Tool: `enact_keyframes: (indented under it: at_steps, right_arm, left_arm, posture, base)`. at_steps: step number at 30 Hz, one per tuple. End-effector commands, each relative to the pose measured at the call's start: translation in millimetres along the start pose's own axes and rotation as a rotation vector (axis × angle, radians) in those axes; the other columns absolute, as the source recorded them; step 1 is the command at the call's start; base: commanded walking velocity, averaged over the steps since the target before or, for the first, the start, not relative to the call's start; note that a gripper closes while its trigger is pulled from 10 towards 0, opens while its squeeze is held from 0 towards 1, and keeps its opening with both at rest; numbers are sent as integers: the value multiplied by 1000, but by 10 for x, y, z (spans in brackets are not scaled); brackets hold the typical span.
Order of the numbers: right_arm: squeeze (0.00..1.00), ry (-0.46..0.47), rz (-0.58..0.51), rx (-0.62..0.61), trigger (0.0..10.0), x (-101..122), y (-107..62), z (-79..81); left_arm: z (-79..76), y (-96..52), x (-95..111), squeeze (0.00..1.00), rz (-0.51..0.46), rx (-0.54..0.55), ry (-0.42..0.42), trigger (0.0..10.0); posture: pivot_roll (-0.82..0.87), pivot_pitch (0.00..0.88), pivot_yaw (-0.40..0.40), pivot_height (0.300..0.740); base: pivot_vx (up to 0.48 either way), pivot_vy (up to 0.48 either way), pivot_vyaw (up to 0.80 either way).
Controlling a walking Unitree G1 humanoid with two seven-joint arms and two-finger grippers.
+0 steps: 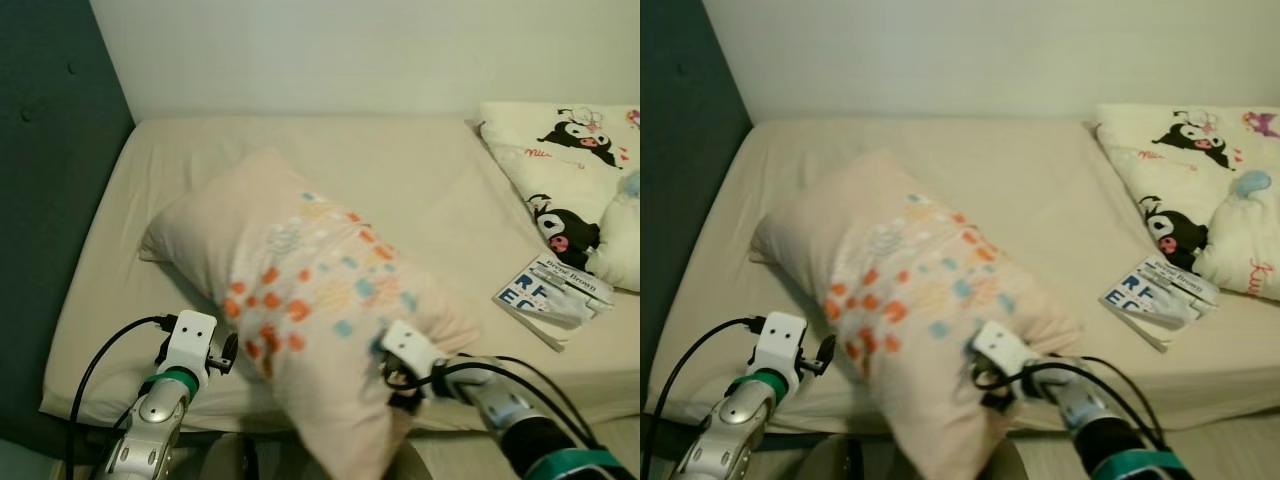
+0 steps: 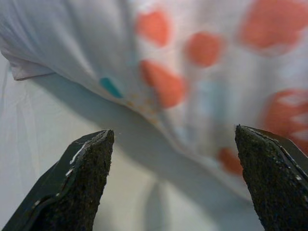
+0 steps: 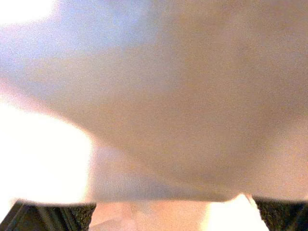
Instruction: Clean up the room
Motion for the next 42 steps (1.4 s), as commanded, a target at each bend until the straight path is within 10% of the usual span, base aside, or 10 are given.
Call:
enact_keyframes:
  at_steps: [1, 8, 10, 14, 20, 26, 31, 39, 42]
  right_arm:
    - [0, -6, -60, 62, 10000, 167, 60, 92]
    - [0, -12, -211, 149, 10000, 724, 244, 296]
    - [0, 42, -307, 164, 10000, 1185, 485, 510]
    - [0, 65, -321, 162, 10000, 1276, 533, 551]
    - [0, 252, -475, 201, 10000, 1792, 587, 753]
    - [0, 206, -465, 220, 10000, 1719, 518, 788]
    - [0, 112, -473, 268, 10000, 1368, 138, 742]
    - [0, 71, -424, 293, 10000, 662, -742, 515]
    - [0, 71, -424, 293, 10000, 662, -742, 515]
  left_arm:
    - [27, -18, -78, 0, 25, 9, -11, 10000]
    - [99, 8, -15, 0, 2, 48, -21, 10000]
    - [233, 51, 173, 0, -59, 92, -13, 10000]
    - [264, 68, 226, 0, -74, 100, -11, 10000]
    - [480, 180, 611, 0, -154, 123, 45, 10000]
    - [611, 201, 735, 0, -172, 143, 73, 10000]
    - [756, 204, 958, 0, -216, 164, 76, 10000]
    - [480, 200, 738, 0, -172, 42, 75, 10000]
    - [480, 200, 738, 0, -172, 42, 75, 10000]
  posture:
    - [127, 0, 10, 622]
    - [130, 3, 5, 622]
    - [130, 3, 5, 622]
    - [152, 2, 5, 622]
    - [157, 8, 23, 622]
    - [156, 16, 24, 622]
    - [158, 19, 24, 622]
    - [148, 9, 42, 622]
    - [148, 9, 42, 622]
  base:
    - [0, 0, 0]
    - [0, 0, 0]
    - [0, 0, 0]
    - [0, 0, 0]
    - [0, 0, 0]
    - [0, 0, 0]
    - [0, 0, 0]
    - [0, 0, 0]
    - [0, 0, 0]
Point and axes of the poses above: a point about 5 cm out from each wrist's last joint towards the gripper, its own y axis pointing out of the wrist towards the gripper, its own x axis along the axis of the wrist's last joint, z = x × y, the point moved 4 cm from there along y, pointing out of the wrist towards the gripper, and after that the axes turned 12 degrees about -y, right-handed, at the moved point
